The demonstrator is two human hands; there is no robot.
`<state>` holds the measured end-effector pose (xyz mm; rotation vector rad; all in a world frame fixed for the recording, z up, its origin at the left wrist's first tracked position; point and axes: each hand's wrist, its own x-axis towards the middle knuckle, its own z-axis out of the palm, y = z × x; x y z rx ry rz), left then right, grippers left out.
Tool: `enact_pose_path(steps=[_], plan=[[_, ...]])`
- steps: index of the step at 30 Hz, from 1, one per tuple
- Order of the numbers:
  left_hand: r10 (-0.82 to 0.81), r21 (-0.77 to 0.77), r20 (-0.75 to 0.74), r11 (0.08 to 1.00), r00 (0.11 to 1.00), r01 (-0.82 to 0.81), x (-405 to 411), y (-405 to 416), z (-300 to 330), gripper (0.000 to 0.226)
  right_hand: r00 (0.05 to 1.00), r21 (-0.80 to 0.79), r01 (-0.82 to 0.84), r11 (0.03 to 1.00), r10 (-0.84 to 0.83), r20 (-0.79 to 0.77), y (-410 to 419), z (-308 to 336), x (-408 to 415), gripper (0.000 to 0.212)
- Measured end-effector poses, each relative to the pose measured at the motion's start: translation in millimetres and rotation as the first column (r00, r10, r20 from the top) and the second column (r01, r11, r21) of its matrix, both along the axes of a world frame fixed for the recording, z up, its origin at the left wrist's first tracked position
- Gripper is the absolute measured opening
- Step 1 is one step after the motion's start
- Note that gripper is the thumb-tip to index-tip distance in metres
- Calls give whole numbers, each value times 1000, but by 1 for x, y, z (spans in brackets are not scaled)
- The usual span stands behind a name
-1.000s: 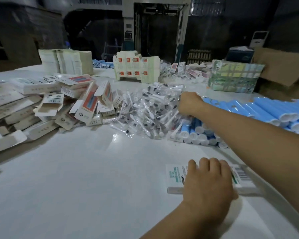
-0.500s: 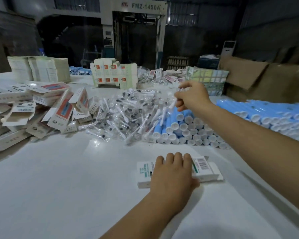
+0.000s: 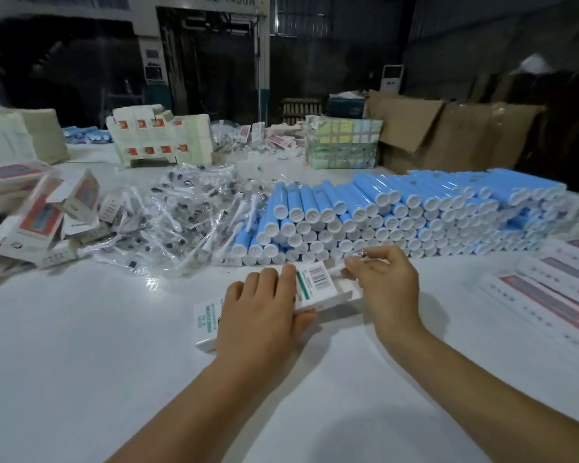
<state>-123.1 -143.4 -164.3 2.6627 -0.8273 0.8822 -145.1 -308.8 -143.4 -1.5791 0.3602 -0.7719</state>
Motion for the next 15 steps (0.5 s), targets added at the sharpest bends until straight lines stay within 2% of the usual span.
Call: enact_pose_path(steps=[1, 3, 4, 5, 7, 11, 15], plan=[[11, -4, 16, 1000, 1000, -11, -1, -2, 0, 62, 1000, -1, -16, 1000, 16, -1, 6, -3, 0, 15], [25, -11, 15, 1000, 1000, -25, -1, -3, 0, 58, 996, -114, -55, 992, 47, -72, 16, -9, -1, 3], [28, -14, 15, 1000, 999, -28, 0, -3, -1, 56, 988, -169, -99, 981, 77, -130, 20, -11, -2, 11], [34, -15, 8, 999, 999, -34, 1, -3, -1, 56, 980, -158, -147, 977, 121, -158, 21, -13, -3, 17], [40, -21, -15, 999, 999, -40, 3, -2, -1, 59, 980, -75, -181, 981, 173, -100, 18, -10, -6, 19], [66, -67, -30, 995, 997, -67, 8, -1, 2, 58, 998, -105, -30, 994, 35, 46, 5, -5, -17, 21], [119, -89, -63, 988, 991, -124, 11, 1, 4, 60, 992, -135, -126, 983, 125, -15, 16, -12, -20, 22]])
